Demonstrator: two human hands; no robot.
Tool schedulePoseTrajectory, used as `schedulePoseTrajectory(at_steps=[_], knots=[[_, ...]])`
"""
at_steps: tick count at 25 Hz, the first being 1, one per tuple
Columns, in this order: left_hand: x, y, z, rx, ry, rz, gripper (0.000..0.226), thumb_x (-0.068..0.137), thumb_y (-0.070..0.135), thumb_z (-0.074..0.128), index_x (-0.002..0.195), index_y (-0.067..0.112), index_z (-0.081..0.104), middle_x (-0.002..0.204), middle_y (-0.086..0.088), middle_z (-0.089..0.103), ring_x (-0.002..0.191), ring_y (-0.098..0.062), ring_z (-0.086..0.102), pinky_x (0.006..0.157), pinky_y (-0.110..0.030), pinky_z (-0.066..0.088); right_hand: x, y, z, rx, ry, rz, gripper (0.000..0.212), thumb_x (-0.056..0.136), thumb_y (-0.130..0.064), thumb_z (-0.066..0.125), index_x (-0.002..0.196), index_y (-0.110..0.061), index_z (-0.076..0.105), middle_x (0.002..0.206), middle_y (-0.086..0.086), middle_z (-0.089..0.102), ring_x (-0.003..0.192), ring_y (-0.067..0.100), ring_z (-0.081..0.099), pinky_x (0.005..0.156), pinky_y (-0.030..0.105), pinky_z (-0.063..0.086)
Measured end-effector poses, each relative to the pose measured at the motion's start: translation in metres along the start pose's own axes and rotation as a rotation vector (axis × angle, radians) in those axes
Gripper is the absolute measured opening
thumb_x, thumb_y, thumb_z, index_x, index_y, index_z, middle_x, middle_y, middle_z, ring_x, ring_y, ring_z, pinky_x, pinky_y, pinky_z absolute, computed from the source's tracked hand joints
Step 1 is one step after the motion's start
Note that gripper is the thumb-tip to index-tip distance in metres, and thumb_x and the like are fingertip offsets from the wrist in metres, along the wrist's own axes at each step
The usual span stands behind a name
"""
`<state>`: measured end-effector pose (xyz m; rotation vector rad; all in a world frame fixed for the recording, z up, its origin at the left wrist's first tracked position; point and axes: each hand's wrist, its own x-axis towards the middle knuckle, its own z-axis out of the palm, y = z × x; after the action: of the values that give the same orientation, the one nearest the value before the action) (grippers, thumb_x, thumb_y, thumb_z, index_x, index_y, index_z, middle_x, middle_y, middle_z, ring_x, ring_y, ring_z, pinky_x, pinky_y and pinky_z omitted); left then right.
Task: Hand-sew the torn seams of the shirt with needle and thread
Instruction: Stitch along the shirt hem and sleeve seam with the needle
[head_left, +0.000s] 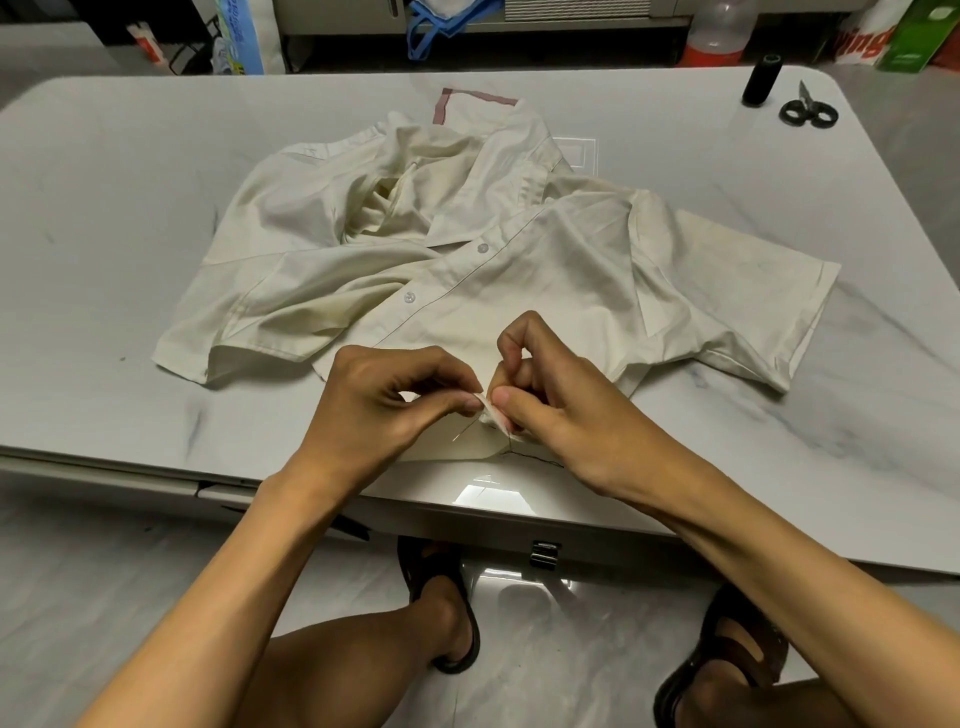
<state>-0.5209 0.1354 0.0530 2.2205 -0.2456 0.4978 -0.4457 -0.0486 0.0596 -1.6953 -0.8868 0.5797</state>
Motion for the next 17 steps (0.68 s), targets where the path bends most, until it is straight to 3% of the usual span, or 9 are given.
schedulePoseTrajectory(at_steps=[4, 8, 17], knots=[[0.0012, 0.0023, -0.0005, -0.032, -0.001, -0.029, 0.004, 0.080, 0.003, 0.080, 0.080, 0.004, 0.075, 0.072, 0.000, 0.074, 0.069, -0.005, 0.072, 0.068, -0.019, 0.055, -0.0003, -0.0011, 0.0004, -0.045, 0.026, 0.000, 0.016, 0.094, -0.001, 0.050, 0.097, -0.012, 0.039, 0.065, 0.003, 0.055, 0.059, 0.009, 0.042, 0.062, 0.026, 0.037], [0.0013, 0.0036, -0.0007, -0.078, -0.023, -0.072, 0.004, 0.079, 0.001, 0.079, 0.080, 0.002, 0.076, 0.072, -0.001, 0.074, 0.069, -0.009, 0.073, 0.069, -0.023, 0.056, 0.0003, -0.0011, 0.0005, -0.022, 0.016, 0.052, 0.014, 0.095, -0.001, 0.049, 0.101, -0.012, 0.042, 0.065, -0.003, 0.053, 0.056, 0.005, 0.043, 0.060, 0.021, 0.035], [0.0010, 0.0073, 0.0002, -0.069, -0.023, -0.094, 0.005, 0.080, 0.004, 0.080, 0.079, 0.006, 0.075, 0.069, 0.001, 0.073, 0.066, -0.009, 0.072, 0.067, -0.024, 0.056, -0.0006, -0.0014, -0.0004, -0.099, 0.013, -0.019, 0.020, 0.095, -0.004, 0.050, 0.095, -0.018, 0.036, 0.072, 0.017, 0.058, 0.056, 0.011, 0.038, 0.058, 0.023, 0.033]])
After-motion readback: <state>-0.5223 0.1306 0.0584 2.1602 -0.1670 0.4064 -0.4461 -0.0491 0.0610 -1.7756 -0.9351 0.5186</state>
